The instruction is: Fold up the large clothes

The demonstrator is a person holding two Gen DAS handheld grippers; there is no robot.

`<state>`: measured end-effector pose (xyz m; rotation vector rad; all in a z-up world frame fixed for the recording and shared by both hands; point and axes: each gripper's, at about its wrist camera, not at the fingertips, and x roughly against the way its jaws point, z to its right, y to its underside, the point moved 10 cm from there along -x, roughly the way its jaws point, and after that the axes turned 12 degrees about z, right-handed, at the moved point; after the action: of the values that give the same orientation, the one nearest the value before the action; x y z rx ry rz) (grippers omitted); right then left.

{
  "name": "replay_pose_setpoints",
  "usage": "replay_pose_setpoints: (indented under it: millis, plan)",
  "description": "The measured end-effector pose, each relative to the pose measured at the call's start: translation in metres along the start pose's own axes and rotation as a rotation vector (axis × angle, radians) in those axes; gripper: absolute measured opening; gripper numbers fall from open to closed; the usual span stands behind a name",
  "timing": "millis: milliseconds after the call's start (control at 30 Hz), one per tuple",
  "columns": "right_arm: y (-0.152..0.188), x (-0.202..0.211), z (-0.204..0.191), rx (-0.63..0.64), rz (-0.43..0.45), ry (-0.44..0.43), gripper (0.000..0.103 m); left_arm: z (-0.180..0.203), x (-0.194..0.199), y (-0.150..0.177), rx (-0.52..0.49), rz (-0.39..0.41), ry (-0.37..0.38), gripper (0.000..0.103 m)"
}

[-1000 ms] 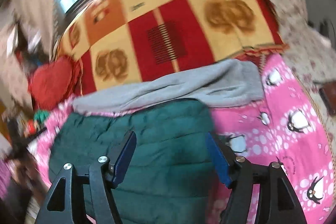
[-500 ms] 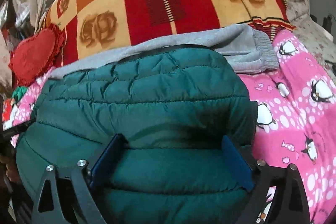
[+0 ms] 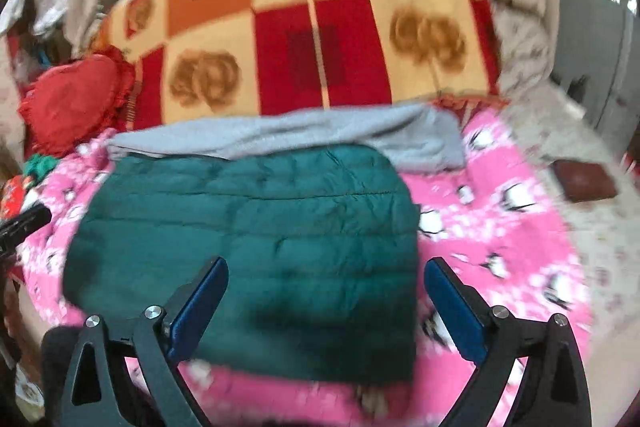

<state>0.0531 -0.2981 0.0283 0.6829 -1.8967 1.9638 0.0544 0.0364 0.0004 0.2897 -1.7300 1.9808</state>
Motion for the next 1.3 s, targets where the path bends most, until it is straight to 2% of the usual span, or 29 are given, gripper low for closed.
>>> replay_pose_setpoints:
  millis: [33,100,133,200,300,367,467,567,633,867,1100,1300]
  plan:
    - [0.001,0.023,-0.007,0.0,0.015,-0.011,0.097,0.008,0.025,-0.004,-0.059,0.043,-0.013,0.085]
    - [0.01,0.063,-0.022,-0.008,0.027,-0.036,0.098,0.022,0.068,-0.003,-0.116,0.086,-0.022,0.099]
    - [0.014,0.078,-0.028,-0.012,0.034,-0.044,0.098,0.026,0.082,0.0,-0.119,0.086,-0.018,0.103]
    - [0.025,0.107,-0.04,-0.011,0.05,-0.051,0.098,0.03,0.103,0.016,-0.094,0.073,0.008,0.102]
    - [0.048,0.143,-0.055,-0.006,0.064,-0.067,0.1,0.038,0.115,0.054,-0.01,-0.019,0.112,0.102]
    - [0.059,0.155,-0.054,-0.011,0.071,-0.052,0.1,0.039,0.122,0.067,-0.025,-0.033,0.039,0.102]
    - [0.075,0.164,-0.052,-0.007,0.058,-0.03,0.1,0.05,0.131,0.083,-0.025,-0.089,-0.022,0.102]
    - [0.083,0.167,-0.051,0.029,0.062,0.012,0.1,0.061,0.141,0.088,0.035,-0.118,-0.028,0.102]
    - [0.084,0.171,-0.052,0.05,0.073,0.023,0.1,0.067,0.149,0.09,0.046,-0.119,-0.031,0.102]
    - [0.079,0.183,-0.068,0.138,0.125,0.023,0.1,0.084,0.152,0.09,-0.009,-0.112,-0.067,0.102]
    - [0.078,0.186,-0.067,0.124,0.142,0.014,0.1,0.085,0.155,0.086,-0.045,-0.089,-0.092,0.102]
    - [0.078,0.187,-0.061,0.109,0.143,0.019,0.1,0.088,0.153,0.087,-0.055,-0.094,-0.085,0.102]
